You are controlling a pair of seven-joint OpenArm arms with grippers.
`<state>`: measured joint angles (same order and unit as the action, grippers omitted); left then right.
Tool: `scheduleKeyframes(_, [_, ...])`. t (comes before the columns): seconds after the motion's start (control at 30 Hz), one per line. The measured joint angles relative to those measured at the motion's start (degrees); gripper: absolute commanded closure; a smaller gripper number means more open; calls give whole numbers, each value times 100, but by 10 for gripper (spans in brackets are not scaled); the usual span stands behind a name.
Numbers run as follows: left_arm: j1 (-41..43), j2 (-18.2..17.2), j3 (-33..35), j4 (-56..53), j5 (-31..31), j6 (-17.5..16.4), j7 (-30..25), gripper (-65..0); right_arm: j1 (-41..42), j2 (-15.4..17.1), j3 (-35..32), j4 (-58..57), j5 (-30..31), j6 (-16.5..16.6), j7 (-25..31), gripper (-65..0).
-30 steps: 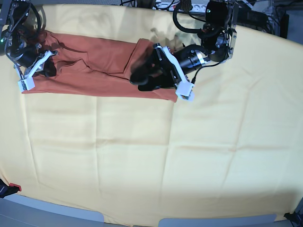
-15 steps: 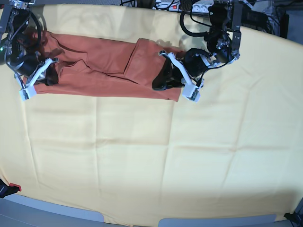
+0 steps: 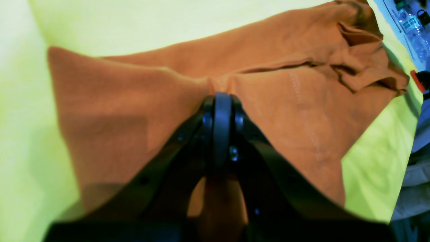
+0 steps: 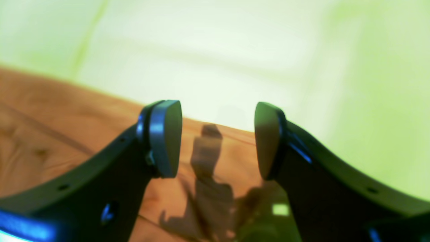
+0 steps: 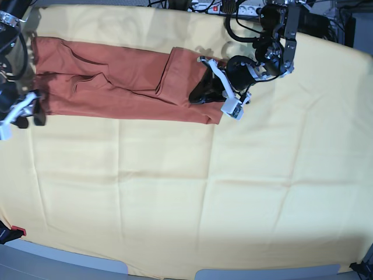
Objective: Fold the T-shirt properly
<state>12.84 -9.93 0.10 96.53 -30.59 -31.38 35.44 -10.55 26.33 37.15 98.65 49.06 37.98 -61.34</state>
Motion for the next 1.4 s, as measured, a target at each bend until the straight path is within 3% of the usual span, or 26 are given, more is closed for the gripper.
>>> scheduleKeyframes(0.1, [2, -125, 0, 0, -15, 59, -87, 0, -304, 20, 660, 0, 802, -22, -256, -394])
scheduleKeyframes(0.2, [0, -129, 22, 2, -44, 245, -96, 0, -723, -2, 992, -243, 1154, -22, -341, -427])
scheduleKeyframes(0.37, [0, -129, 22, 2, -46, 243, -96, 0, -1019, -31, 1038, -1222, 1805, 46, -409, -427])
scheduleKeyframes(0.6, [-2, -129, 22, 2, -46, 245, -96, 0, -981, -15, 1038, -2142, 3246, 42, -1427, -427])
scheduleKeyframes(0.87, [-35, -131, 22, 2, -50, 245, -85, 0, -975, -4, 975, -2509, 3563, 37, -1475, -427])
scheduleKeyframes(1.13, [-96, -131, 22, 0, -46, 271, -52, 0, -907, 50, -66, -2479, 3950, 70, -1580, -426])
scheduleKeyframes(1.4, [-96, -131, 22, 0, -46, 271, -52, 0, -896, 61, -116, -2479, 3954, 70, -1580, -426])
